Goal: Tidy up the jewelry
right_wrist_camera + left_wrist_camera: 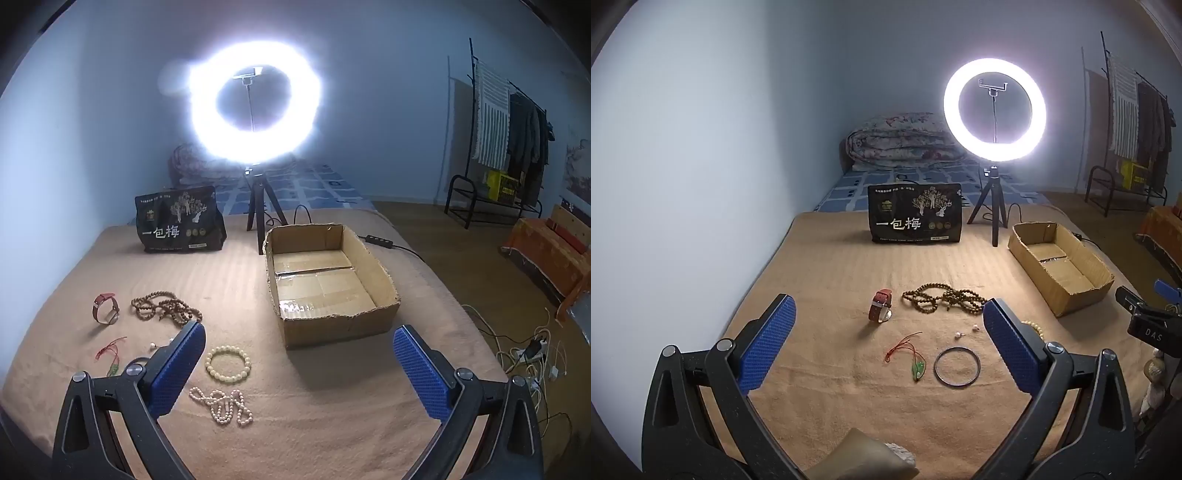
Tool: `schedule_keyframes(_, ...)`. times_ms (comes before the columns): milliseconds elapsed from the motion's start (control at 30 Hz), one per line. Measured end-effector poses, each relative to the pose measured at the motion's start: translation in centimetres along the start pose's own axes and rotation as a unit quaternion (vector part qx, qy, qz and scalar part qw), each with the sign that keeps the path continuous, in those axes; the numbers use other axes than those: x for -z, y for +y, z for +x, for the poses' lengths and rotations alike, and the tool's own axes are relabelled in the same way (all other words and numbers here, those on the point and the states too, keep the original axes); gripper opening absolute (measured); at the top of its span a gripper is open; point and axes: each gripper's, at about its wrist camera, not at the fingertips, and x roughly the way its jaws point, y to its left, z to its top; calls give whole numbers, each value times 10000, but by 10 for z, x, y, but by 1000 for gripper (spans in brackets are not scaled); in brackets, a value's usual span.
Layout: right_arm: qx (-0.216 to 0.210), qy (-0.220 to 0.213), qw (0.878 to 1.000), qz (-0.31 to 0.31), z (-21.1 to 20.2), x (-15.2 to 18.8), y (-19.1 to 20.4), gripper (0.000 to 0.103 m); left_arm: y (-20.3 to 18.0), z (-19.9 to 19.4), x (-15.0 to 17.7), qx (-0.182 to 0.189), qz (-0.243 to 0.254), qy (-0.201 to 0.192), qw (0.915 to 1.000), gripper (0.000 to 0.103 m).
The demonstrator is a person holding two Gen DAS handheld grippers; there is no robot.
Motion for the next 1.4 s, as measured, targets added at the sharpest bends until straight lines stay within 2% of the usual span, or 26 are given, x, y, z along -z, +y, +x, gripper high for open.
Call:
schedule_keyframes(100, 7, -24, 10000, -40, -1, 0, -1, 103, 11, 9, -12, 69, -58, 125, 9999, 103)
schedule_keyframes(167, 36, -144, 9999, -47, -4, 0, 1, 103, -2, 0, -9, -105, 43, -46, 9999, 103)
schedule_keyframes(1400, -33, -228, 9997, -94, -17, -1, -3, 103, -6, -6, -16, -116, -10, -145, 9998, 103)
